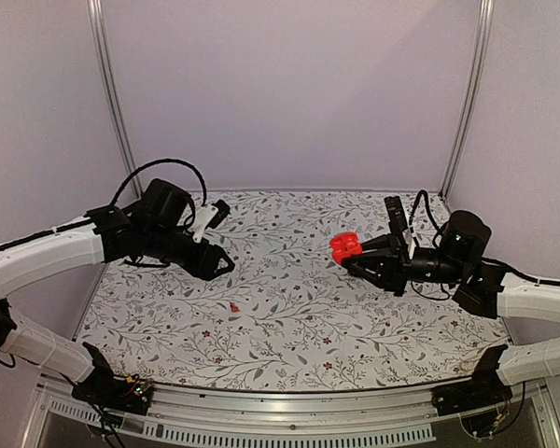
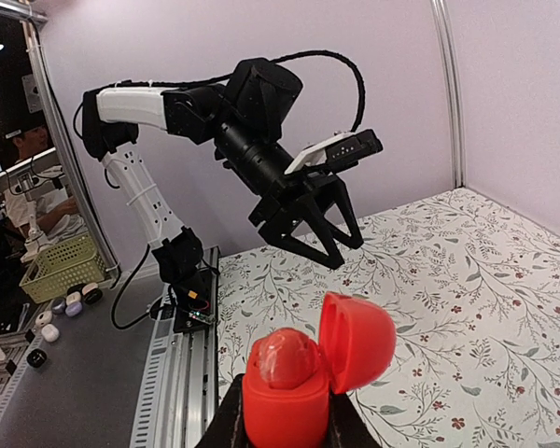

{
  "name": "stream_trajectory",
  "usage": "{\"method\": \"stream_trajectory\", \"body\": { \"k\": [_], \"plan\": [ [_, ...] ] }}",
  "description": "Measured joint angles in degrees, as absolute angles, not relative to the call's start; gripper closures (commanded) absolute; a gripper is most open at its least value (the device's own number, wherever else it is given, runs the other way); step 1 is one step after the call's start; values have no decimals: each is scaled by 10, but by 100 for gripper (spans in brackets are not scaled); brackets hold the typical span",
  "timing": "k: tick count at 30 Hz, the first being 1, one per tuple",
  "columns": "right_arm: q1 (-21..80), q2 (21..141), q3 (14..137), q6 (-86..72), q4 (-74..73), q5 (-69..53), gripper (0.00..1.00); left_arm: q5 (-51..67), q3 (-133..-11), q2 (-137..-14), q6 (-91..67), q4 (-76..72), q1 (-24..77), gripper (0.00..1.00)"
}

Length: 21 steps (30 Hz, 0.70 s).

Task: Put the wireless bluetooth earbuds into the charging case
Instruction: Pick up the left earbud from the center of the board.

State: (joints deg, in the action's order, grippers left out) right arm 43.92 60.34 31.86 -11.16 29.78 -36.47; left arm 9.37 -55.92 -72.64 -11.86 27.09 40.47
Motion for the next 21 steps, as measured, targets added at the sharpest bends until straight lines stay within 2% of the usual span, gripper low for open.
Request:
{"method": "stream_trajectory", "body": {
  "k": [6, 11, 21],
  "plan": [
    [437, 603, 312, -111, 286, -365, 100, 3, -656, -843, -17, 401, 464, 46],
    [434, 596, 309, -111, 274, -365, 100, -61, -666, -932, 74, 464, 523, 48],
    [428, 574, 302, -111, 269, -362, 100, -151, -666, -949, 265, 488, 551, 50]
  ]
}}
